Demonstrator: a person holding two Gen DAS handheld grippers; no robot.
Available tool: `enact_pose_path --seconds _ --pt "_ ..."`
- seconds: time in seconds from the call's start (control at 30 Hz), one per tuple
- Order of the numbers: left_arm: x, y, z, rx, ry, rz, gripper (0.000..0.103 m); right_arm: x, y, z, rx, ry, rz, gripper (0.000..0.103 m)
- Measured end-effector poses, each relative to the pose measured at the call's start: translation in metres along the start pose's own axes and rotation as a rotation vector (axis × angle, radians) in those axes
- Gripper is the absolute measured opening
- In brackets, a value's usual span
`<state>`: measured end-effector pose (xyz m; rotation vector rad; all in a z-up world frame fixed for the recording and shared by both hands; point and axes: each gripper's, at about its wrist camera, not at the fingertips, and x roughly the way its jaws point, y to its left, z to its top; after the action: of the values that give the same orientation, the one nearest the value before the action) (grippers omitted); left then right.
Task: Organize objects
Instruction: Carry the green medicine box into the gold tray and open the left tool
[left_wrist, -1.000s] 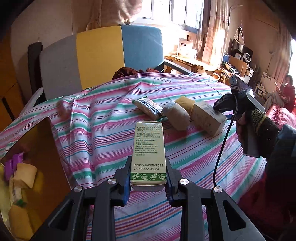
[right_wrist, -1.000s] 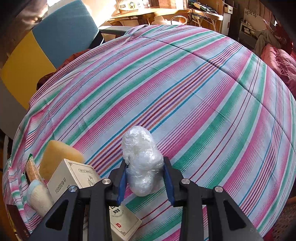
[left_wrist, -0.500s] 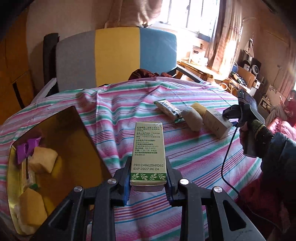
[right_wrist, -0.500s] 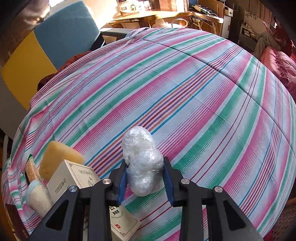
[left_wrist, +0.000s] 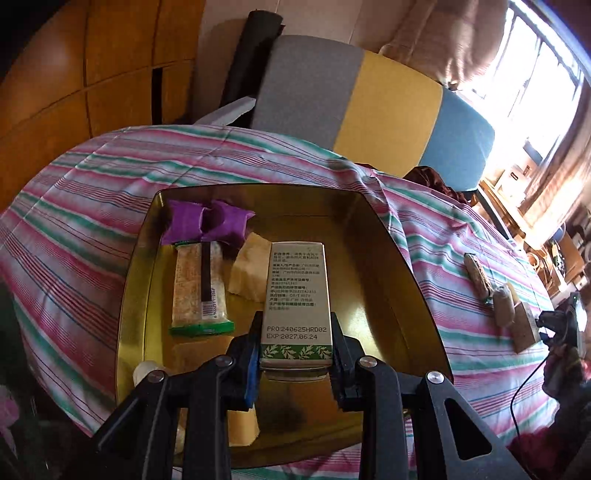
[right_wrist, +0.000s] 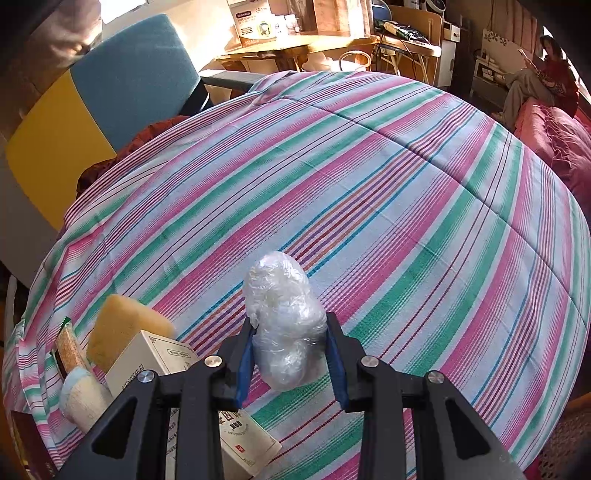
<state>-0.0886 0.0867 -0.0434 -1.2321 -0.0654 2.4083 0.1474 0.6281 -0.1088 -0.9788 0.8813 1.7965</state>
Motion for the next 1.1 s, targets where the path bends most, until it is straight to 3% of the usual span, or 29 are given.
enact_pose_path --seconds 0.27,0.33,0.63,0.7,0.73,0.77,1.1 --pt "0.043 -0.006 0.049 0.011 0.036 -0.002 0.030 -0.010 -0.002 -0.006 -0.003 -0.014 0.008 0.034" --pt "0.060 -0.009 0.060 0.031 0.039 0.038 0.030 -0.013 -0.002 -0.007 -0.006 -0.019 0.009 0.034" --pt "0.130 0.003 0.092 0.001 0.140 0.090 0.030 -0.021 0.000 -0.016 -0.036 -0.028 -0.004 0.034" --pt "0.139 0.005 0.095 0.005 0.154 0.114 0.036 -0.022 0.000 -0.018 -0.043 -0.026 -0.007 0.034" --pt "0.141 0.005 0.096 0.006 0.158 0.115 0.047 -0.023 0.000 -0.019 -0.045 -0.025 -0.008 0.034" --pt "0.140 0.005 0.096 0.003 0.153 0.121 0.050 -0.024 -0.001 -0.020 -0.045 -0.026 -0.009 0.034" --pt "0.079 0.014 0.070 -0.002 0.045 0.151 0.051 -0.037 -0.007 -0.032 -0.045 -0.037 -0.015 0.034"
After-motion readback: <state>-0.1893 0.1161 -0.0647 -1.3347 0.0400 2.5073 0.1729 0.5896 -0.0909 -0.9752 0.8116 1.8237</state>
